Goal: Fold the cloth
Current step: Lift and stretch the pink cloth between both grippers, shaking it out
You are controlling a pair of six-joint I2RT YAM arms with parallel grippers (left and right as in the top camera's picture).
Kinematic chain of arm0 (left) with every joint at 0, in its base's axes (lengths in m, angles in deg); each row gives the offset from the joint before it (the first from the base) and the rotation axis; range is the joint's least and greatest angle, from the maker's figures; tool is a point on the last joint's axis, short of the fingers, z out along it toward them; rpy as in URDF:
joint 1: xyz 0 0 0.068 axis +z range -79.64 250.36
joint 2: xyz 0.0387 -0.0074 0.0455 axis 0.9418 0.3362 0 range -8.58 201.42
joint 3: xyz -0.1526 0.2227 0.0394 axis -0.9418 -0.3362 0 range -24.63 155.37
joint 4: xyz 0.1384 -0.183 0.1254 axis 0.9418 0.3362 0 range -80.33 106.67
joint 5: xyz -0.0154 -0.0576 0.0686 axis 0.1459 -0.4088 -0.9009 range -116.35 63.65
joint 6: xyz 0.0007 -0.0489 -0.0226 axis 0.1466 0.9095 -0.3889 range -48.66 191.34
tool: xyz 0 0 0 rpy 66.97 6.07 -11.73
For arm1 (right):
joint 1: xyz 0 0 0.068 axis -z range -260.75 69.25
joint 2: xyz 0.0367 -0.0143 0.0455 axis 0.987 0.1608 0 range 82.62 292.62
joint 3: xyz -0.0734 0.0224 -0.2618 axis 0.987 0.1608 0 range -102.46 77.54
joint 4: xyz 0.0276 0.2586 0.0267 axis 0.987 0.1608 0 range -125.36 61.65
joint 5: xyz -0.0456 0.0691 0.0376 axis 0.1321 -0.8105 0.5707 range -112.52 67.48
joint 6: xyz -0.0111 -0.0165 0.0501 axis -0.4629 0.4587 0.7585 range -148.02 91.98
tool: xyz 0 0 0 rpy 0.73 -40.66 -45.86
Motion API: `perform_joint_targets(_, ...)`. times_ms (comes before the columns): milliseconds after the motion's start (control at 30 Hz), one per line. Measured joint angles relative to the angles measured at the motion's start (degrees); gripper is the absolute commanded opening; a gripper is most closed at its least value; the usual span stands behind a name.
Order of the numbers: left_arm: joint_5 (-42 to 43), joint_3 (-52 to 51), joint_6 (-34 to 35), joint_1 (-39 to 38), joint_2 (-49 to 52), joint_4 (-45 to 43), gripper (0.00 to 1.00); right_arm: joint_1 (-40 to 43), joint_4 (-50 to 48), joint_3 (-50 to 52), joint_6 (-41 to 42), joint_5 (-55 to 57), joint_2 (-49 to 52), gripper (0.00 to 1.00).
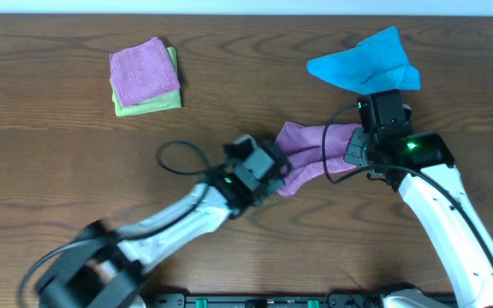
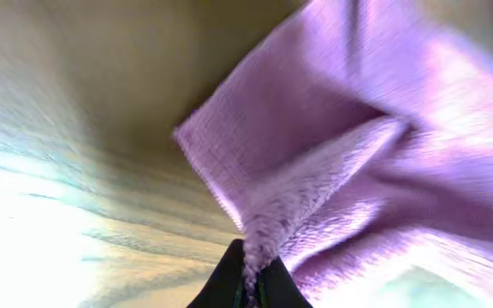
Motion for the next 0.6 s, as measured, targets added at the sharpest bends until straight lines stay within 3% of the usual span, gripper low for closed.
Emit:
perform_joint_targets(333,1.95,-0.02,-3.52,4.72,-10.32,7.3,0.06,-0.02,0.11,0.07,0.04,-6.01,0.02,0.02)
perform_joint_targets(600,4.87,-0.02,-8.39,16.37,-16.57,9.16,0.06,-2.47,-6.69,0.17,2.19,-8.79,0.02,0.02)
